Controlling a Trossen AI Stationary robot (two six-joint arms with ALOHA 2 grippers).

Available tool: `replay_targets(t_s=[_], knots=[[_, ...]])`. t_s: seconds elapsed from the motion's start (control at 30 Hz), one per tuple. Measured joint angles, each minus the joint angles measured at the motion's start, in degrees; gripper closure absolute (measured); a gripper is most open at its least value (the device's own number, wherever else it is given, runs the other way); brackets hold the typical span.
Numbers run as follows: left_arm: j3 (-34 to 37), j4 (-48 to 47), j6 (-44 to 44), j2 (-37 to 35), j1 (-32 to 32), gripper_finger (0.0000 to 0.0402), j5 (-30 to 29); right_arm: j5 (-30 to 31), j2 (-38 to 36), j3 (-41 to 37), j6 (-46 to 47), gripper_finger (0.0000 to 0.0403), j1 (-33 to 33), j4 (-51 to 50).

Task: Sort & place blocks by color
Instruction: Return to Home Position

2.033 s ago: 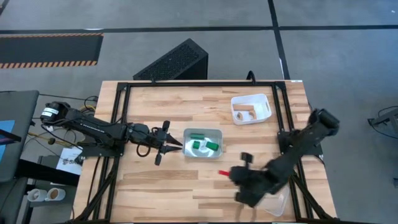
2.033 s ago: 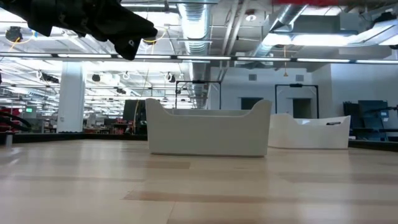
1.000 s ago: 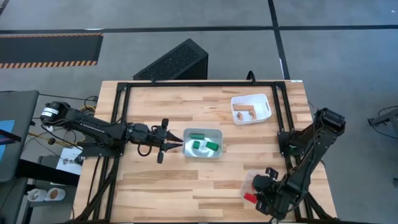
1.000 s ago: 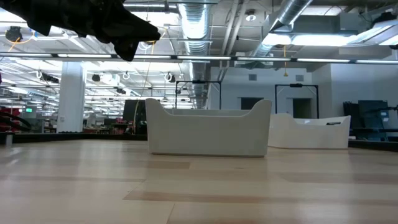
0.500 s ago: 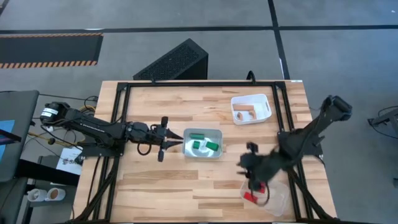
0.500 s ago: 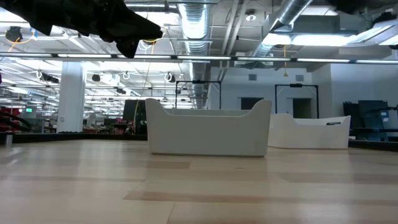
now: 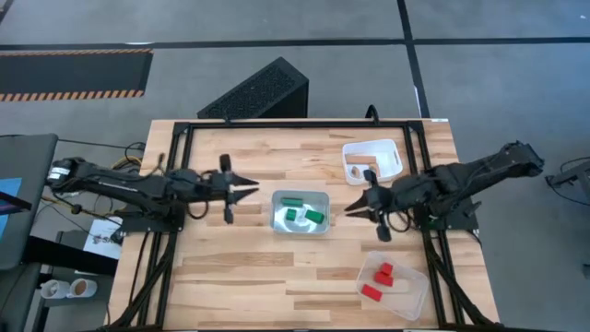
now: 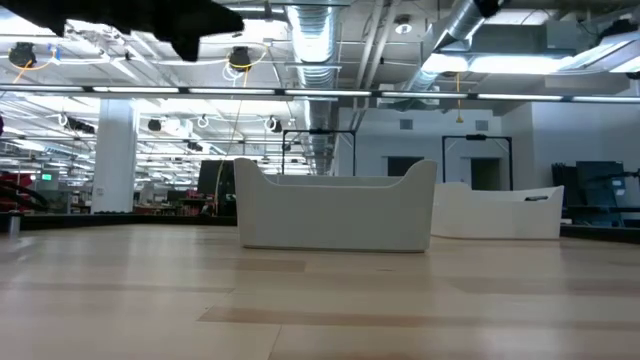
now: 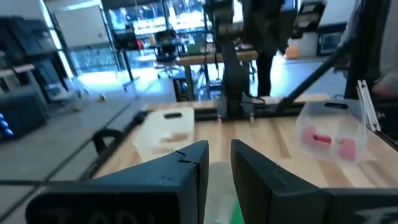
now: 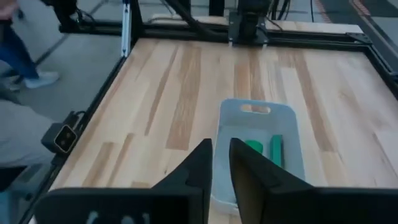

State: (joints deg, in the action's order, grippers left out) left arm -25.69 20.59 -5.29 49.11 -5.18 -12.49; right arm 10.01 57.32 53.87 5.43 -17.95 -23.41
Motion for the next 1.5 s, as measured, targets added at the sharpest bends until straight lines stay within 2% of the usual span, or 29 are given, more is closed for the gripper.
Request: replay_targets(t_s=[0.2, 0.37, 0.6, 0.83, 1.07, 1.3, 1.5], knots=[[0.0, -11.3, -0.4, -12.9, 1.5, 0.0349, -2.3, -1.0, -9.5, -10.6, -0.1, 0.0338, 5.2, 3.5], [0.1, -21.6, 3.8, -17.3, 2.4, 0.0349, -4.6, -1.0, -17.6, -22.3, -1.5, 0.0339, 10.1, 15.3], [0.1, -25.5, 3.4, -21.9, 2.3, 0.0349, -2.7, -1.2, -25.4, -33.4, -1.5, 0.034, 15.8, 24.8], [1.0, -27.5, 3.6, -30.1, 2.3, 0.0349, -2.4, -2.7, -30.7, -36.4, 1.0, 0.034, 17.3, 25.6], [8.5, -24.5, 7.5, -39.1, 2.3, 0.0349, 0.9, -2.8, -32.3, -36.4, -0.8, 0.034, 17.2, 26.2], [14.7, -23.2, 8.7, -48.8, 2.3, 0.0349, 1.0, -8.7, -32.4, -36.4, -2.2, 0.034, 17.2, 33.4], [15.3, -21.3, 6.8, -48.8, 2.3, 0.0349, 1.2, -8.8, -36.4, -36.4, -5.4, 0.034, 18.5, 33.5]])
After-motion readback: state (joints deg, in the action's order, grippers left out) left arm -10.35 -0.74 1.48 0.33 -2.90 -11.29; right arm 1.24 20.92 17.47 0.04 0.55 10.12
